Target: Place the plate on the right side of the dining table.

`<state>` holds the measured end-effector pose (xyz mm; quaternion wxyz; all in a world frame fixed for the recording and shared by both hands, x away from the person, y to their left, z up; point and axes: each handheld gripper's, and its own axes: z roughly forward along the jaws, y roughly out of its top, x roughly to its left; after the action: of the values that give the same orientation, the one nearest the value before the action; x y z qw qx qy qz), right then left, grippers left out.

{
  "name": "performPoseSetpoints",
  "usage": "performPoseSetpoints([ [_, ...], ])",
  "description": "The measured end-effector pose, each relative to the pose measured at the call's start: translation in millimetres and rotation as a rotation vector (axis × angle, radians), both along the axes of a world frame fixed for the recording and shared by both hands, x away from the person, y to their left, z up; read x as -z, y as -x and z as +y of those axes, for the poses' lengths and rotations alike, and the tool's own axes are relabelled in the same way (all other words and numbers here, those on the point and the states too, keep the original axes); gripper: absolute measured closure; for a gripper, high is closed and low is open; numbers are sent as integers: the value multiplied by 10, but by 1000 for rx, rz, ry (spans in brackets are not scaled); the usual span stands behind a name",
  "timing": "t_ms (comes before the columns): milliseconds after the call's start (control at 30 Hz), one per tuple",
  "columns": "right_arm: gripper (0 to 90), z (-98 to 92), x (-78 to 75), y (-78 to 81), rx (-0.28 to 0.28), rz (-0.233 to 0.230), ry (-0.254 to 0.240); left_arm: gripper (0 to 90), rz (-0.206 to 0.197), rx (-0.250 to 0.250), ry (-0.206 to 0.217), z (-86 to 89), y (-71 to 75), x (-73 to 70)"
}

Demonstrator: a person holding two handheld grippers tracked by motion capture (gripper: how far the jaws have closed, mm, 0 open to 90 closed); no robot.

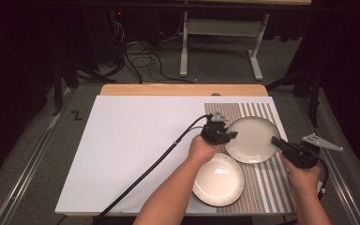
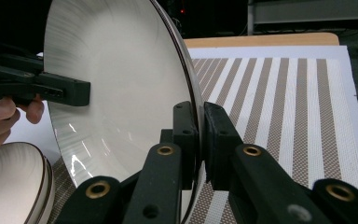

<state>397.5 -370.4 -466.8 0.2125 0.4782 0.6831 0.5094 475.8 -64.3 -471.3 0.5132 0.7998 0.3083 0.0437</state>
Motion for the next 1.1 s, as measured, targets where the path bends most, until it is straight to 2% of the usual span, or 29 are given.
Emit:
performPoseSetpoints([
  [167, 862, -5, 64, -1, 0, 15, 7, 722, 13, -5, -25, -24, 6, 24],
  [433, 861, -16, 89, 6, 3, 19, 8, 717, -3, -18, -51, -58, 28, 15],
  [467, 864, -13, 89, 5, 0, 16, 15, 697, -3, -39, -63, -73, 34, 25],
  [533, 867, -7, 85, 8, -1, 15, 17, 643, 0, -43, -63, -76, 31, 32],
  [567, 868, -4, 81, 6, -4, 11, 21, 643, 1, -45, -57, -75, 28, 35],
  [633, 867, 2, 80, 4, 3, 16, 35, 583, -12, -59, -45, -73, 32, 16],
  [667, 866, -9, 90, -3, 7, 25, 25, 504, -29, -79, -40, -62, 33, -21],
  [767, 866, -21, 99, -11, 11, 32, 23, 466, -40, -95, -33, -36, 35, -71],
  [800, 866, -23, 101, -16, 9, 33, 19, 414, -59, -105, -31, 2, 52, -115],
  [933, 866, -30, 108, -30, 17, 50, 7, 341, -78, -117, -16, 112, 92, -174],
  [1033, 866, -38, 112, -39, 20, 59, -1, 338, -95, -125, 14, 241, 156, -218],
  [1067, 865, -51, 121, -54, 28, 82, -17, 334, -104, -125, 25, 313, 189, -239],
  [1100, 865, -51, 121, -54, 28, 82, -17, 334, -111, -127, 32, 357, 213, -252],
])
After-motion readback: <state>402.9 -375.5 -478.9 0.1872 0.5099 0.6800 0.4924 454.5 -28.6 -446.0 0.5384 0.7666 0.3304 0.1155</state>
